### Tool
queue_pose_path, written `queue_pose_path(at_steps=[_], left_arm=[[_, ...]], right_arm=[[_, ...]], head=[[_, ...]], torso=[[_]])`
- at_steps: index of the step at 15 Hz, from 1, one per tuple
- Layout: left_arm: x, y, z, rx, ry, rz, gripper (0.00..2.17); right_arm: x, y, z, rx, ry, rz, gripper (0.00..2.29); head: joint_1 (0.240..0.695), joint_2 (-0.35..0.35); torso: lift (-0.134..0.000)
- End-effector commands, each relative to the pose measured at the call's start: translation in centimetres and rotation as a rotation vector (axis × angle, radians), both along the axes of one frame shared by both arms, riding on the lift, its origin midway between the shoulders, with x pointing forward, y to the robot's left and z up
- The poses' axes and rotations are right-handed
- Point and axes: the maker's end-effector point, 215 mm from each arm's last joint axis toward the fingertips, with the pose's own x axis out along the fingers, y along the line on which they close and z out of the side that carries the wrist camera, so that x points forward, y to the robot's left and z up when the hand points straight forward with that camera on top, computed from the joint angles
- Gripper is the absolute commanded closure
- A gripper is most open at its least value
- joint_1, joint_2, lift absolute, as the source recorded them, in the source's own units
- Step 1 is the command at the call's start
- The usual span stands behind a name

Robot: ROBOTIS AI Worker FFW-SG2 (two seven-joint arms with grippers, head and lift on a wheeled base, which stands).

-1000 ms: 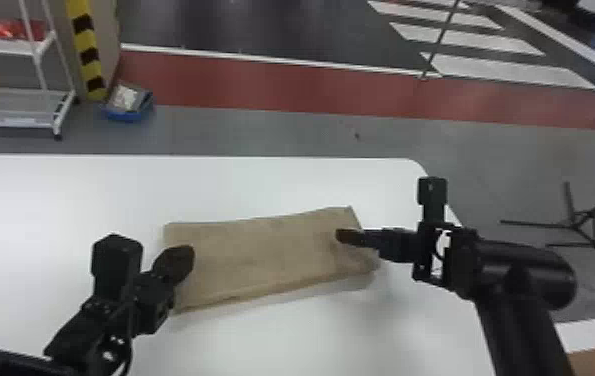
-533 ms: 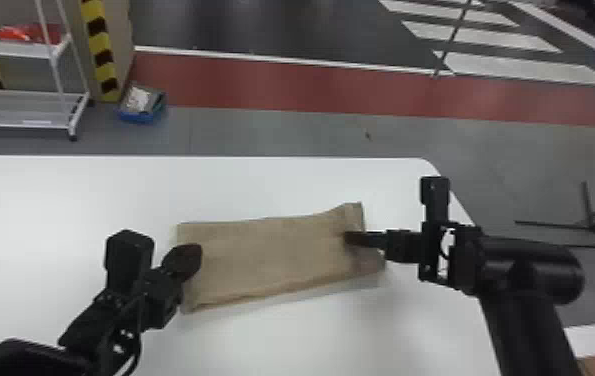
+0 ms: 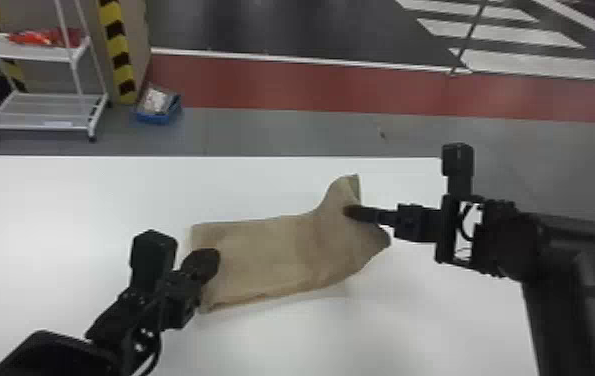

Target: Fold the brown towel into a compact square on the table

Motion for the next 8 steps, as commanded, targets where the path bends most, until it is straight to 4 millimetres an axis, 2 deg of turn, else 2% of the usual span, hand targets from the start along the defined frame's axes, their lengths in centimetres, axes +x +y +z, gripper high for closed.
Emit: queue_pose_path(at_steps=[1,2,4,6,8], left_arm=[[0.1,-0.7,0.2,-0.004,-0.002,-0.009,1.98],[0.0,-1.1,0.3,-0.003,-0.002,-0.018,1.98],[-0.5,-1.7,-0.5,0.001,0.032,-0.029,1.98],[-0.8,-2.1,-0.6,0.001,0.039,-0.038,1.98],[-0.9,-2.5,1.2,-0.029,0.012,-0.038,1.98]], right_arm=[[-1.7,3.8,2.8,0.032,0.016,0.077,1.18],[-2.0,5.2,2.9,0.021,0.029,0.105,1.18],[-1.5,7.7,3.2,-0.029,0.028,0.145,1.18],[-1.1,10.3,2.4,-0.013,0.047,0.164,1.18],[-0.7,10.1,2.0,-0.026,0.047,0.143,1.18]], head=[[0.695,-0.150],[0.695,-0.141],[0.695,-0.123],[0.695,-0.096],[0.695,-0.078]], torso=[[-0.114],[-0.114],[-0.114],[-0.114],[-0.114]])
